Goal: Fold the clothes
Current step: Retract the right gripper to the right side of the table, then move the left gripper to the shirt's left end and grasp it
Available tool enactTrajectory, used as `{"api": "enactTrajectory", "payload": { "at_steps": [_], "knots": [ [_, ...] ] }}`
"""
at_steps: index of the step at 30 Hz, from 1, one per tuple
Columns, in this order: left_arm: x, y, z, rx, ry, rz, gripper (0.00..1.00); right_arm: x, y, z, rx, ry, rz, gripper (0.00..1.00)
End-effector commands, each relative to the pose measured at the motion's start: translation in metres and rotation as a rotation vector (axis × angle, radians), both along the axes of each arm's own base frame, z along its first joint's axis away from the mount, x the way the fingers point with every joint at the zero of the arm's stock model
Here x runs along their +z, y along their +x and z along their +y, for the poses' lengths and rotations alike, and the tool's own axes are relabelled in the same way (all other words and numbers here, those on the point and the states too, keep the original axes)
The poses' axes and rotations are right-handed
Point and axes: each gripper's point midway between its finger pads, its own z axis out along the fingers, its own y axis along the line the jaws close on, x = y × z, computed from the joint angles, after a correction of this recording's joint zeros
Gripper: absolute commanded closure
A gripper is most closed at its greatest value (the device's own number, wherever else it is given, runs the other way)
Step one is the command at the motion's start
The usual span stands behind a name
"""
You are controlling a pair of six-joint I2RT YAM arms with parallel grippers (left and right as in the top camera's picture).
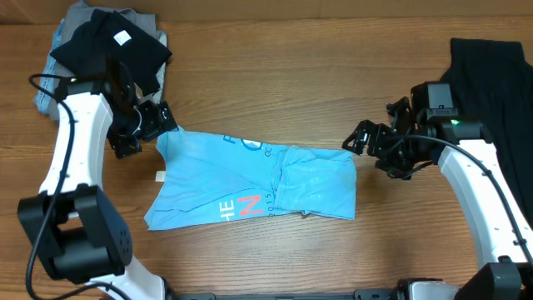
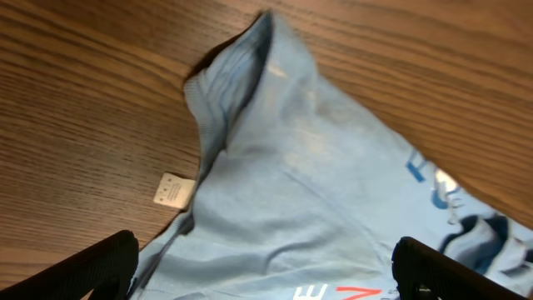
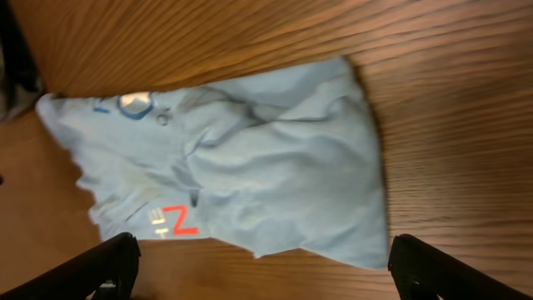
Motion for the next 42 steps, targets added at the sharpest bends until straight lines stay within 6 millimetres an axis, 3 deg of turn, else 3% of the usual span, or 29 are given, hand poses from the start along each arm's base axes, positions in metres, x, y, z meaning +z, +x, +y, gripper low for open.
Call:
{"api": "enactTrajectory", "payload": {
  "at_steps": [1, 7, 13, 19, 27, 33, 42],
  "knots": [
    [-0.012, -0.001, 0.017, -0.019, 0.075, 0.028, 0.0, 0.005, 0.008, -0.018, -0.037, -0.073, -0.033, 0.0],
    [-0.018, -0.014, 0.037, 0.016, 0.097, 0.088, 0.0, 0.006, 0.012, -0.021, -0.047, -0.075, -0.049, 0.0],
    [-0.023, -0.028, 0.041, 0.014, 0.082, 0.132, 0.0, 0.007, 0.016, -0.021, -0.047, -0.075, -0.065, 0.0],
    [-0.045, -0.04, 0.035, 0.0, 0.058, 0.163, 0.0, 0.006, 0.015, -0.022, -0.048, -0.079, -0.06, 0.0],
    [-0.07, -0.044, 0.007, -0.092, -0.084, 0.107, 0.0, 0.004, 0.01, -0.022, -0.048, -0.083, -0.039, 0.0],
    [-0.089, -0.06, 0.008, -0.091, -0.062, 0.143, 0.0, 0.004, 0.008, -0.022, -0.048, -0.082, -0.029, 0.0],
    [-0.107, -0.066, 0.0, -0.11, -0.093, 0.12, 0.0, 0.004, 0.007, -0.022, -0.047, -0.083, -0.026, 0.0]
  ]
}}
